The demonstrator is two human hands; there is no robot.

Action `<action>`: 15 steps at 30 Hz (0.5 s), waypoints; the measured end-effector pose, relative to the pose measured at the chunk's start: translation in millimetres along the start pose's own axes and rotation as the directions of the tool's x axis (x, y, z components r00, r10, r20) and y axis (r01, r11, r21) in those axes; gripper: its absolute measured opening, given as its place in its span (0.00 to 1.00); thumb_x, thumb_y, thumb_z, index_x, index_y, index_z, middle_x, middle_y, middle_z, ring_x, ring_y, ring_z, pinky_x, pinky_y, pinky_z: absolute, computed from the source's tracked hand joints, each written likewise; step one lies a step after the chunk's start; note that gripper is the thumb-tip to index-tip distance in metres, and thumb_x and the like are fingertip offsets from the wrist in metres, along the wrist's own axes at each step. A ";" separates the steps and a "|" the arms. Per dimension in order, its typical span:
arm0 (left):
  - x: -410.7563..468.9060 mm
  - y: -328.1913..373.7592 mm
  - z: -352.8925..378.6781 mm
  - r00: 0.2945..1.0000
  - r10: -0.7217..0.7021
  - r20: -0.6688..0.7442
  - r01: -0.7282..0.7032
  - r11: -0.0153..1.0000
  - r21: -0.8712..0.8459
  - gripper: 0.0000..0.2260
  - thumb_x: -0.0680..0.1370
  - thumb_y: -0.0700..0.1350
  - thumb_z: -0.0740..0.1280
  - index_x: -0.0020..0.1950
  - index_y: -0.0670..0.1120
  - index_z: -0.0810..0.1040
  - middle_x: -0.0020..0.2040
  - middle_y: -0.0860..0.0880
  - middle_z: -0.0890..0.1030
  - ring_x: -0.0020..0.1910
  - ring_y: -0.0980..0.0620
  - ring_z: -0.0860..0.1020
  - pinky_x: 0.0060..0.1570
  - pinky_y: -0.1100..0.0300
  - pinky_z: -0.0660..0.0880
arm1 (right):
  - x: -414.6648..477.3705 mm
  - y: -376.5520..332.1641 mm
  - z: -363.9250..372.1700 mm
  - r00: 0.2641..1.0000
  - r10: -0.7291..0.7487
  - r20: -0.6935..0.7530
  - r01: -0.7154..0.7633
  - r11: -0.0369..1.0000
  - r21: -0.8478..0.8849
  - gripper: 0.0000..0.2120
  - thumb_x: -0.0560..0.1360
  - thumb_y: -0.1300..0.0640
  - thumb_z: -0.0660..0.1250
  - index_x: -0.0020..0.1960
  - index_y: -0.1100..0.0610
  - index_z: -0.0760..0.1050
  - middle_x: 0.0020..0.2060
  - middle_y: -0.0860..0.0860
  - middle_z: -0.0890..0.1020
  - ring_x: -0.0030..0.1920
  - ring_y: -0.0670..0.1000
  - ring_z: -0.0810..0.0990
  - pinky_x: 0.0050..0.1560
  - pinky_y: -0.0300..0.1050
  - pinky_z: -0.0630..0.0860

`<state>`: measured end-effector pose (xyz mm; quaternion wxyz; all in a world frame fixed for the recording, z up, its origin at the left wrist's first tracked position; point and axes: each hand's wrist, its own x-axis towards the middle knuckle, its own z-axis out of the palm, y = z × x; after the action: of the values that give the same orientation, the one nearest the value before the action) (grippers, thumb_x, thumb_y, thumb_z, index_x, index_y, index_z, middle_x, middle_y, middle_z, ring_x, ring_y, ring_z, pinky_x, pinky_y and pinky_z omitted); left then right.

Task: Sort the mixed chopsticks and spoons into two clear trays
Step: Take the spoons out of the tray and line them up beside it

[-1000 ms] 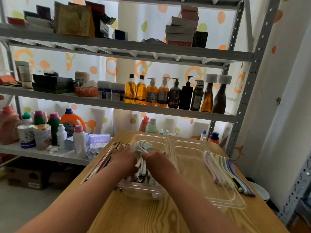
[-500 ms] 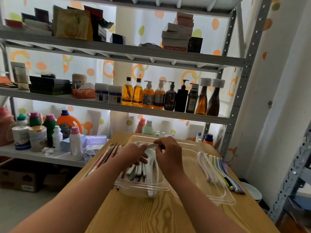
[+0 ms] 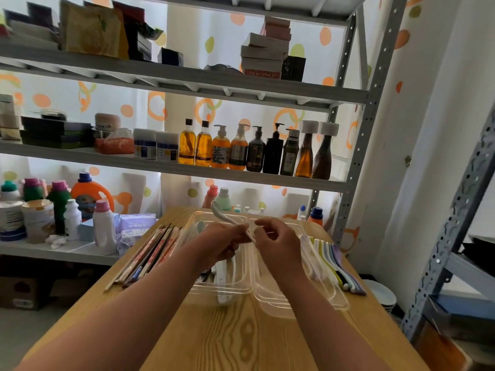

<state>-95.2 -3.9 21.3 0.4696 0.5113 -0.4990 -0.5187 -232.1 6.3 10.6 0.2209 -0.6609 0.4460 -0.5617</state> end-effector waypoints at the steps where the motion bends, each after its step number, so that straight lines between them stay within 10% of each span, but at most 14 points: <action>1: -0.7 0.0 4.6 1.000 0.008 0.007 -0.009 0.999 0.034 0.12 0.78 0.47 0.67 0.49 0.38 0.80 0.40 0.42 0.82 0.29 0.56 0.69 0.28 0.66 0.69 | 3.3 2.9 -5.2 0.998 0.055 -0.004 -0.055 0.999 0.000 0.10 0.76 0.59 0.64 0.57 0.57 0.78 0.48 0.49 0.80 0.47 0.45 0.78 0.46 0.32 0.76; 9: -10.6 3.2 45.9 0.996 0.063 0.058 -0.082 0.890 0.448 0.11 0.77 0.47 0.67 0.36 0.44 0.77 0.25 0.53 0.75 0.25 0.59 0.69 0.24 0.71 0.67 | 18.2 17.0 -35.1 0.926 0.327 0.186 -0.347 0.934 0.082 0.12 0.77 0.57 0.64 0.60 0.56 0.77 0.51 0.54 0.82 0.46 0.49 0.82 0.49 0.45 0.81; 15: -17.2 -1.5 75.2 0.927 0.327 0.183 -0.336 0.508 0.794 0.07 0.77 0.45 0.66 0.51 0.43 0.79 0.46 0.47 0.83 0.42 0.54 0.79 0.49 0.61 0.76 | 12.4 19.5 -43.3 0.953 0.297 0.053 -0.294 0.954 -0.060 0.07 0.73 0.58 0.70 0.50 0.56 0.81 0.40 0.50 0.82 0.43 0.51 0.82 0.45 0.44 0.80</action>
<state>-169.7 16.1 19.3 0.2704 0.5615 -0.7704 -0.1344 -279.8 -4.9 13.6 0.2988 -0.6091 0.5473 -0.4901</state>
